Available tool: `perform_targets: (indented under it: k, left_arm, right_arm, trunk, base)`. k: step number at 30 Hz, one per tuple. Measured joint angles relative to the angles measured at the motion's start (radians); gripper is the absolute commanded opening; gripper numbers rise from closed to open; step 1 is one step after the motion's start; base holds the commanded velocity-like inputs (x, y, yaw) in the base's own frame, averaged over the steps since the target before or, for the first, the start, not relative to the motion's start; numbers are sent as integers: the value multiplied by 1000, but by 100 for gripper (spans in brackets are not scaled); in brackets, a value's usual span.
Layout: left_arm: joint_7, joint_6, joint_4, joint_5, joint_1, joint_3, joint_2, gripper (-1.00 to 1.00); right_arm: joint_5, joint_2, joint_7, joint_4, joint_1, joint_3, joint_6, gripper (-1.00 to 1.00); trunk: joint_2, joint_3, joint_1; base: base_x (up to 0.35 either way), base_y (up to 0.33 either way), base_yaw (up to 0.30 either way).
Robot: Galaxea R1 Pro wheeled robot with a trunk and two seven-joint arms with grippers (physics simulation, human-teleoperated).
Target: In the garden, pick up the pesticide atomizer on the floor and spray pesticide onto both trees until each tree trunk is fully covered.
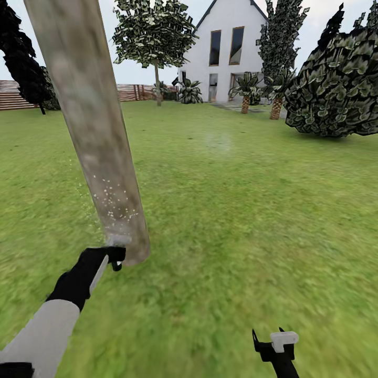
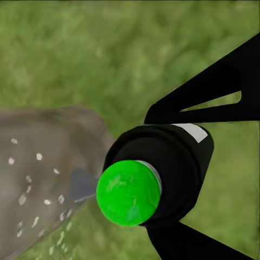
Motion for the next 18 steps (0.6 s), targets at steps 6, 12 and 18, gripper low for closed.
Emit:
perform_targets:
  k: [6, 12, 18]
  left_arm:
    - [190, -319, 293, 100, 1, 69, -62, -100]
    - [191, -514, 460, 110, 7, 73, -65, -100]
    - [189, -519, 459, 109, 7, 74, -56, -100]
  right_arm:
    - [0, 1, 0, 0, 0, 0, 0, 100]
    - [0, 1, -1, 0, 0, 0, 1, 100]
    - [-1, 0, -1, 0, 0, 0, 0, 100]
  trunk:
    - [0, 0, 0]
    - [0, 0, 0]
    - [0, 0, 0]
  base:
    - [0, 0, 0]
    - [0, -130, 0]
    - [13, -269, 24]
